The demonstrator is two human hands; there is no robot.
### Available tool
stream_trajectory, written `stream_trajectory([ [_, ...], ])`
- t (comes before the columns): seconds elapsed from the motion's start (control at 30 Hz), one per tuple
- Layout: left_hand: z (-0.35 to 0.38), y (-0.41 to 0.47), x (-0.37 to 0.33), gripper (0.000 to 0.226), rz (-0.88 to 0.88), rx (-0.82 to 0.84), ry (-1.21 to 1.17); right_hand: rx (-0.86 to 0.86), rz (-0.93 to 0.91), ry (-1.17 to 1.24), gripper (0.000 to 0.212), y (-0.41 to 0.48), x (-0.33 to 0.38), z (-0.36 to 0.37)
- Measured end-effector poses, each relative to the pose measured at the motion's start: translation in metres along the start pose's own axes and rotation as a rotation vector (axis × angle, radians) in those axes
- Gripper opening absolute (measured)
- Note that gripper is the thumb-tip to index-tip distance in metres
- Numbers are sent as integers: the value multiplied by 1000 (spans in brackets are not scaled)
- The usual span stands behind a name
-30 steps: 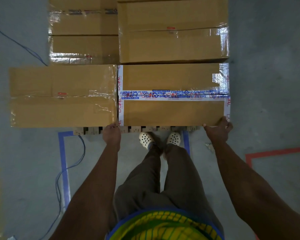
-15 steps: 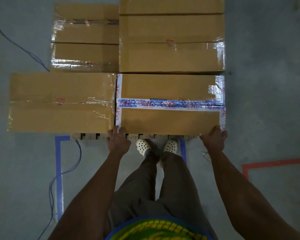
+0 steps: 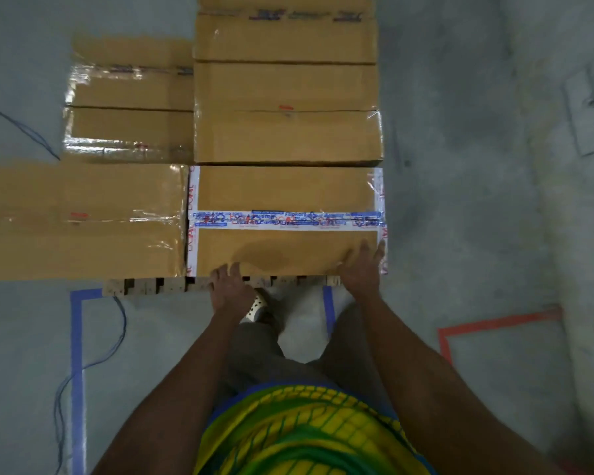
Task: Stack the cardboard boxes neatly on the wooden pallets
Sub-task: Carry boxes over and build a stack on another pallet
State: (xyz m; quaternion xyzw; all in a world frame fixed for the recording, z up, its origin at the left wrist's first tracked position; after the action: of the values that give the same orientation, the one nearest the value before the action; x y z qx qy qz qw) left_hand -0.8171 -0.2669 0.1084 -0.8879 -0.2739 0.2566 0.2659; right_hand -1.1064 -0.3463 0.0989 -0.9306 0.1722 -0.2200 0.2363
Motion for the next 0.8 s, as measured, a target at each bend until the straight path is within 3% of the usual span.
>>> stream_trajectory([
  [0.23, 53, -2, -128, 70, 71, 37, -12, 6, -130, 51, 79, 50, -20, -45],
  [0.43, 95, -11, -257, 70, -52, -34, -135, 115, -354, -181, 66, 122, -55, -114],
  [0.6, 115, -34, -331, 66, -91, -60, -233, 148, -253, -284, 67, 172, -60, -179],
  [0.8, 101, -20, -346, 63, -110, -97, -257, 258, -247, -264, 73, 200, -39, -197],
])
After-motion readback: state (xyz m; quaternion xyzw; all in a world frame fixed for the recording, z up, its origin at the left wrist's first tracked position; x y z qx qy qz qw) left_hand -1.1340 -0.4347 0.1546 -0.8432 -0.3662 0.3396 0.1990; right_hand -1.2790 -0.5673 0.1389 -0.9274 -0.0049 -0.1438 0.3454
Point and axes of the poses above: each hand's wrist, its own y-axis towards the middle knuckle, its own z-axis out of the palm, x = y × z, the point moved 4 cm from there along y, towards the middle knuckle, and after that the axes turned 8 degrees about -y, right-handed, at the moved point
